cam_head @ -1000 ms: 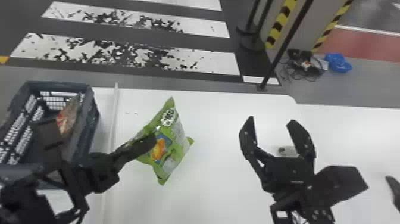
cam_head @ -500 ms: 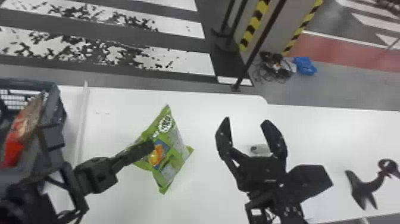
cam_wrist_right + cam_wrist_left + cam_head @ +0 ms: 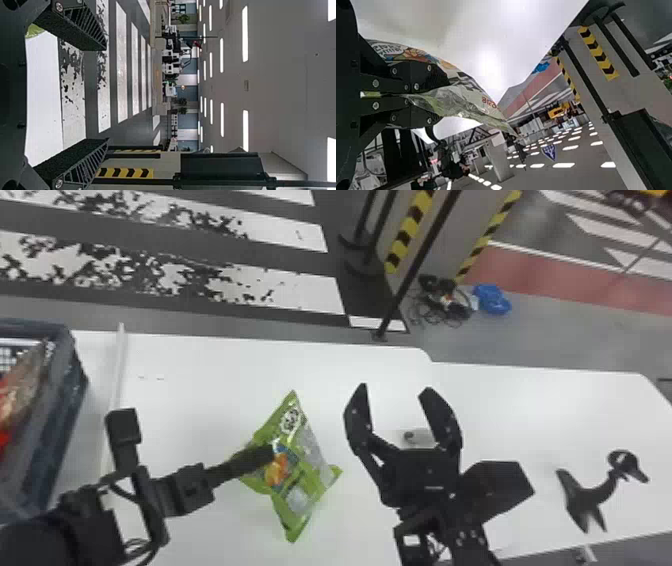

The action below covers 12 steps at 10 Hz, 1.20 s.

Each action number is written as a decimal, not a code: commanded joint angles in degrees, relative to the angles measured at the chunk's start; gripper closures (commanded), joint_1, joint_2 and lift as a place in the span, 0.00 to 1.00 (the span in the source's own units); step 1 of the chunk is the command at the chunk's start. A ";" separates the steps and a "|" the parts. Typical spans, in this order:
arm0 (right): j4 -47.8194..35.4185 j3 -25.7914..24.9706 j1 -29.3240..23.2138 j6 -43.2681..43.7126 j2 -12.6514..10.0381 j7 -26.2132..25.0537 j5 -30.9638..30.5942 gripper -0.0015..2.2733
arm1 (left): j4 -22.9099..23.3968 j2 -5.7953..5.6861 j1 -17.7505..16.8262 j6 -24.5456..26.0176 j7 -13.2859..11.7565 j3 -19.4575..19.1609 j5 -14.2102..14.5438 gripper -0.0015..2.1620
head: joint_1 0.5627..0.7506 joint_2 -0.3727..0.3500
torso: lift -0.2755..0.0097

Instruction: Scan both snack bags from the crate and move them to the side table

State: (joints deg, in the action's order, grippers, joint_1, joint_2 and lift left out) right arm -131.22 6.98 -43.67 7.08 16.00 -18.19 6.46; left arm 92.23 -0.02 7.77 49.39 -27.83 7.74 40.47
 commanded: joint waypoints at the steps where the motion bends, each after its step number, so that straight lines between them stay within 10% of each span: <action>1: 0.35 0.14 0.34 -0.01 -0.09 0.00 0.05 0.04 | -2.67 0.17 -1.26 -1.09 1.38 0.88 -3.73 0.99 | 0.70 0.03 | 0.86; 5: 0.62 0.49 1.05 -0.01 0.00 0.00 0.31 0.04 | -6.01 0.17 -3.37 -6.54 8.14 4.39 -12.17 0.97 | 0.70 0.03 | 0.86; 6: 0.62 0.40 1.14 0.16 0.09 -0.09 0.40 0.04 | -4.52 0.17 -3.02 -6.89 10.25 5.36 -14.45 0.77 | 0.70 0.03 | 0.86; 7: 0.97 0.40 1.40 0.16 0.00 0.00 0.49 0.04 | -1.97 0.17 -2.50 -6.89 11.66 6.59 -17.53 0.10 | 0.70 0.03 | 0.86; 8: 1.14 0.49 1.66 0.16 0.00 0.00 0.49 0.04 | -0.21 0.17 -1.88 -7.07 13.86 7.82 -18.94 0.00 | 0.70 0.03 | 0.86; 12: 1.23 0.40 1.75 0.16 0.09 0.00 0.66 0.04 | 6.91 -0.86 0.14 -12.69 24.05 12.57 -28.34 0.03 | 0.70 0.06 | 0.86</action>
State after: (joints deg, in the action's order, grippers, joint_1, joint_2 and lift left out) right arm -129.99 7.45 -41.93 7.25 16.02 -18.19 7.11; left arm 97.62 -0.56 7.50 36.88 -4.07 20.03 13.14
